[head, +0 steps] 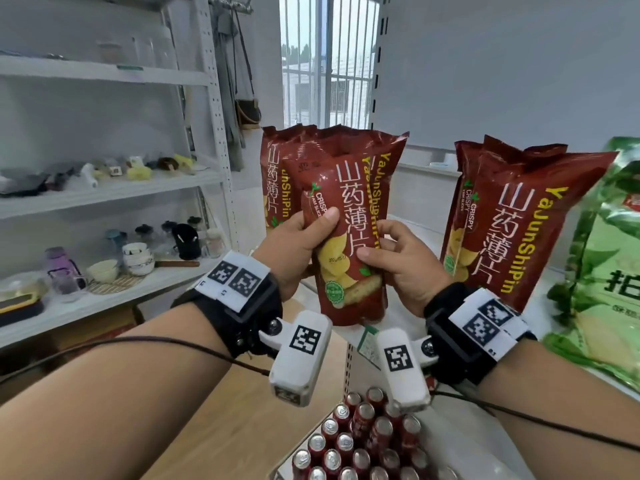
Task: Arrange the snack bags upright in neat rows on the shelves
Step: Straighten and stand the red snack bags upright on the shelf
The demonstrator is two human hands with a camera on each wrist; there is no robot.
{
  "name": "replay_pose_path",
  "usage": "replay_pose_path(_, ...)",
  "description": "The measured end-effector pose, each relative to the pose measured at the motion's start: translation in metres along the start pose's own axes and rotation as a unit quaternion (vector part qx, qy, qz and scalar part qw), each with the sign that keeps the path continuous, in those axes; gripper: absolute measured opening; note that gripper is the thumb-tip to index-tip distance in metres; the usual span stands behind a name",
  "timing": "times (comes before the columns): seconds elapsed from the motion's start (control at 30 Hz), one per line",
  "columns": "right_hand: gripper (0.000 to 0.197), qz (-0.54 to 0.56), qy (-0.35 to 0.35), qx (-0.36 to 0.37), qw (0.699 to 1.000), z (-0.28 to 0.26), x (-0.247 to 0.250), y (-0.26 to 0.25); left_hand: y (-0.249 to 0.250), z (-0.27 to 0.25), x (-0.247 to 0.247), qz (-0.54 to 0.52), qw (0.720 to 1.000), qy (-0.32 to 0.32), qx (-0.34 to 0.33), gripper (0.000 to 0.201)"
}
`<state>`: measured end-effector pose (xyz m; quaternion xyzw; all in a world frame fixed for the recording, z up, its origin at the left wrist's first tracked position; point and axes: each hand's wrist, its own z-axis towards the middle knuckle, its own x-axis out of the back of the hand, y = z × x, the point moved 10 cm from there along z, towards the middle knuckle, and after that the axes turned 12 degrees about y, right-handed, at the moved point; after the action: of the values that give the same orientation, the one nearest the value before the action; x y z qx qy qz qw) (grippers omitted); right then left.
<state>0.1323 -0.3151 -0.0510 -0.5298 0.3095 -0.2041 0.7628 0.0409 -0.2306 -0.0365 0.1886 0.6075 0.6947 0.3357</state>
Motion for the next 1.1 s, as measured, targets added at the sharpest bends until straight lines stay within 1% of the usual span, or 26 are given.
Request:
replay_pose_path(0.1, 0.025, 0.033, 0.034, 0.010, 0.999, 0.003, 0.010, -0.006, -0.005, -0.003, -0.010, 0.010, 0.999, -0.038, 0.014, 0.056)
replay_pose_path(0.17, 0.026, 0.066, 0.052, 0.019, 0.996, 0.002, 0.013, -0.011, -0.009, -0.004, -0.012, 0.000, 0.999, -0.041, 0.021, 0.068)
replay_pose_path(0.23, 0.033, 0.084, 0.053, 0.018, 0.995, -0.001, 0.013, -0.013, -0.006, -0.004, -0.012, -0.009, 1.000, -0.021, 0.012, 0.069)
replay_pose_path(0.3, 0.035, 0.084, 0.043, 0.009, 0.995, -0.005, 0.012, -0.014, 0.001, -0.002, -0.012, -0.030, 1.000, -0.003, -0.002, 0.062)
replay_pose_path(0.33, 0.035, 0.078, 0.033, 0.003, 0.996, -0.007, 0.011, -0.014, 0.005, -0.001, -0.013, -0.042, 0.999, 0.002, -0.005, 0.061)
replay_pose_path(0.4, 0.037, 0.056, 0.006, -0.005, 0.998, -0.011, 0.009, -0.016, 0.014, 0.002, -0.016, -0.066, 0.998, 0.013, -0.006, 0.065)
replay_pose_path(0.43, 0.041, 0.049, -0.007, -0.008, 0.999, -0.012, 0.008, -0.017, 0.019, 0.003, -0.017, -0.076, 0.997, 0.019, -0.008, 0.067)
replay_pose_path(0.53, 0.047, 0.063, -0.031, -0.003, 0.998, -0.016, 0.006, -0.026, 0.031, 0.007, -0.018, -0.087, 0.995, 0.046, -0.014, 0.065)
replay_pose_path(0.63, 0.054, 0.052, -0.032, 0.040, 0.997, -0.017, 0.005, -0.041, 0.037, 0.009, -0.020, -0.079, 0.995, 0.060, -0.015, 0.059)
replay_pose_path(0.73, 0.076, 0.023, -0.012, 0.103, 0.994, -0.018, 0.005, -0.053, 0.041, 0.007, -0.030, -0.066, 0.997, 0.046, -0.017, 0.057)
replay_pose_path(0.8, 0.083, 0.004, 0.000, 0.141, 0.990, -0.019, 0.004, -0.060, 0.042, 0.004, -0.036, -0.061, 0.998, 0.032, -0.013, 0.058)
replay_pose_path(0.9, 0.078, -0.021, 0.010, 0.187, 0.982, -0.022, 0.004, -0.070, 0.043, 0.001, -0.041, -0.072, 0.997, 0.013, -0.010, 0.055)
replay_pose_path(0.97, 0.073, -0.019, 0.009, 0.198, 0.980, -0.022, 0.004, -0.075, 0.041, 0.000, -0.042, -0.082, 0.997, 0.010, -0.005, 0.057)
replay_pose_path(1.03, 0.067, -0.006, 0.001, 0.191, 0.982, -0.022, 0.003, -0.077, 0.041, -0.001, -0.042, -0.090, 0.996, 0.012, -0.003, 0.064)
replay_pose_path(1.1, 0.052, 0.027, -0.016, 0.162, 0.986, -0.021, 0.002, -0.076, 0.042, -0.001, -0.041, -0.098, 0.995, 0.012, -0.008, 0.073)
